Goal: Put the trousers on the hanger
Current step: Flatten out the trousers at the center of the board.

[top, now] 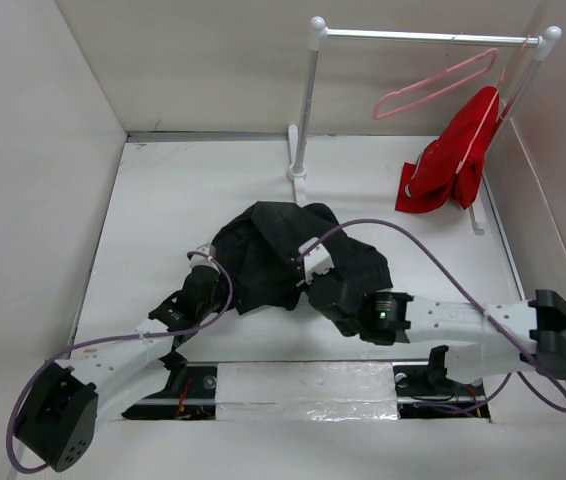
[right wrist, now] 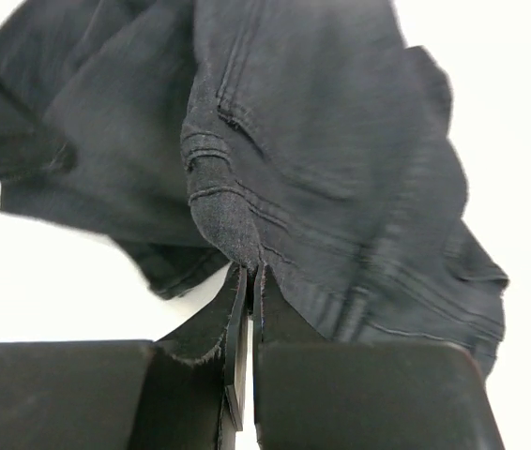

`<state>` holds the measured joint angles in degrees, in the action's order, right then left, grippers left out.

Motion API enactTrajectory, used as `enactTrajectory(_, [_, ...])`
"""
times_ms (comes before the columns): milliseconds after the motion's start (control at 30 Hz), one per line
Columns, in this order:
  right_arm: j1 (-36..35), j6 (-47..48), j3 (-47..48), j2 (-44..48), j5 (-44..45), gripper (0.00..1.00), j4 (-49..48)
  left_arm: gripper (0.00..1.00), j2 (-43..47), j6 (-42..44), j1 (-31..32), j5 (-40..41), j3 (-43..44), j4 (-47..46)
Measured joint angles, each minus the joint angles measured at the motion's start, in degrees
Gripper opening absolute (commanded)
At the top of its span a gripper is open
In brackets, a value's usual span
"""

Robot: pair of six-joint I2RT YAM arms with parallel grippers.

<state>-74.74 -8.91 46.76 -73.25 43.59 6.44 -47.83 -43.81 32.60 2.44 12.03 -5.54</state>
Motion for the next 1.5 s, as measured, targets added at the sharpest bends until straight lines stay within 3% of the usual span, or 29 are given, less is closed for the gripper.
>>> enactTrajectory(67, [0.02, 0.37, 0.0, 4.17, 1.79, 0.0, 1.62, 0.15, -1.49, 0.09, 0.07, 0.72, 0.15, -0.7])
enactTrajectory(100, [0.04, 0.72, 0.0, 6.29, 2.69, 0.0, 2.64, 0.0, -2.23, 0.33, 0.09, 0.96, 0.31, -1.09])
enactTrajectory(333, [-0.28, 7.98, 4.5, 16.74, 7.04, 0.0, 9.92, 0.0, -1.86, 1.62, 0.39, 8.57, 8.11, 0.61])
enactTrajectory(467, [-4.33, 12.92, 18.08, 16.46, 5.92, 0.0, 16.5, 0.0, 6.4, 2.43, 0.44, 16.81, 15.72, 1.99])
enactTrajectory(667, [-16.2, 16.63, 40.37, 14.8, 1.29, 0.0, 20.46, 0.0, 19.1, 3.23, 0.33, 28.94, 24.46, 3.43])
enactTrajectory(767, [-17.18, 16.28, 44.26, 15.93, 2.12, 0.0, 20.06, 0.0, 24.59, 3.72, 0.31, 33.81, 25.64, 4.02])
enactTrajectory(833, [-15.87, 14.56, 41.51, 18.36, 5.81, 0.0, 19.82, 0.0, 26.99, 3.89, 0.26, 36.04, 25.66, 4.76])
enactTrajectory(933, [-6.29, 9.44, 30.71, 24.98, 8.66, 0.0, 20.26, 0.0, 27.32, 3.87, 0.07, 36.68, 25.33, 6.34])
enactTrajectory(1067, [14.82, 2.78, 10.29, 35.76, 9.33, 0.0, 20.35, 0.0, 25.44, 3.45, 0.0, 30.73, 22.05, 6.01])
enactTrajectory(1200, [36.44, -1.16, -4.24, 41.57, 3.3, 0.02, 17.59, 0.0, 20.92, 2.05, 0.04, 18.95, 14.38, 3.1])
enactTrajectory(1300, [52.37, -3.1, -11.28, 38.75, -5.49, 0.1, 9.6, 0.0, 18.12, 0.76, 0.07, 11.23, 9.38, 0.94])
enactTrajectory(1433, [69.29, -5.79, -16.92, 28.26, -17.38, 0.33, -3.89, 0.0, 12.31, -1.33, 0.07, 0.66, 4.02, -4.87])
enactTrajectory(1467, [73.22, -6.51, -16.94, 24.81, -19.98, 0.53, -5.79, 0.0, 11.28, -1.49, 0.04, -0.76, 3.69, -6.36])
enactTrajectory(1500, [75.08, -6.6, -16.72, 23.12, -21.2, 0.61, -7.1, 0.0, 10.01, -1.55, 0.04, -2.21, 3.48, -8.2])
